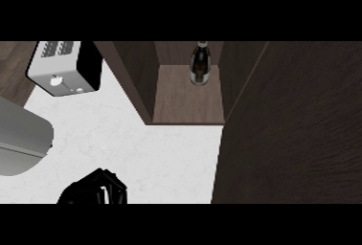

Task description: Pick up the wine, place it into the cabinet and close the cabinet

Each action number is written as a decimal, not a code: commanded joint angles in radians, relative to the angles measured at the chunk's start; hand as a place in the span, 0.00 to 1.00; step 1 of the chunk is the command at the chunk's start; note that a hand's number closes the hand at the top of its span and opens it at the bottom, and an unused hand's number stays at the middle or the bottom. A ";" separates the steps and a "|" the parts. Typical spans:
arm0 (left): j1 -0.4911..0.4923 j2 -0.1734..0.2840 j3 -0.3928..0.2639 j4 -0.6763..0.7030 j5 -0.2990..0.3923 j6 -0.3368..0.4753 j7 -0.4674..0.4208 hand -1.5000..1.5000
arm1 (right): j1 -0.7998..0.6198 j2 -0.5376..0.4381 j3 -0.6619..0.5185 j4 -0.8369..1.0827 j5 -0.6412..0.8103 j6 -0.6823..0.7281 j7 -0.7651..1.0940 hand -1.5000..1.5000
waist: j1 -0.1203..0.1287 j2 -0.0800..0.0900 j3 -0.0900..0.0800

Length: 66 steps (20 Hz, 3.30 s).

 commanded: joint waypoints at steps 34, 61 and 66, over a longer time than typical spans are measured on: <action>0.332 0.360 0.505 0.035 0.313 -0.542 -0.121 1.00 | -0.292 0.286 1.033 0.023 0.483 -0.326 0.197 1.00 | 0.026 -0.013 -0.009; 0.317 0.403 0.535 0.055 0.321 -0.658 -0.116 1.00 | -0.406 0.283 0.810 0.128 0.402 -0.361 0.115 1.00 | 0.112 0.023 -0.018; 0.313 0.396 0.533 0.052 0.318 -0.672 -0.126 1.00 | -0.409 0.284 0.760 0.150 0.408 -0.355 0.114 1.00 | 0.135 0.030 -0.018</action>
